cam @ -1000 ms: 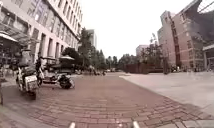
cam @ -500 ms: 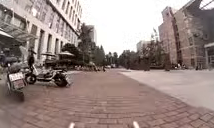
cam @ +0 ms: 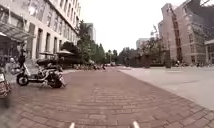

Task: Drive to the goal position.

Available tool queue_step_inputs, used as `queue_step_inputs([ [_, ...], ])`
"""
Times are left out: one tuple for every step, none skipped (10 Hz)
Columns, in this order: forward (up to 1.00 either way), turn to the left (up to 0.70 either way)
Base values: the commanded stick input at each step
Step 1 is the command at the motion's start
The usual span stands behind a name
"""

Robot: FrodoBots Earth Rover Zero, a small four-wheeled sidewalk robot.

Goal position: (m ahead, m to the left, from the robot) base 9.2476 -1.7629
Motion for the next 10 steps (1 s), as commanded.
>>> queue_step_inputs([
  [0.7, 0.0],
  [0.7, 0.0],
  [0.7, 0.0],
  [0.7, 0.0],
  [0.7, 0.0],
  [0.7, 0.0],
  [0.7, 0.0],
  [0.7, 0.0],
  [0.7, 0.0],
  [0.7, 0.0],
])
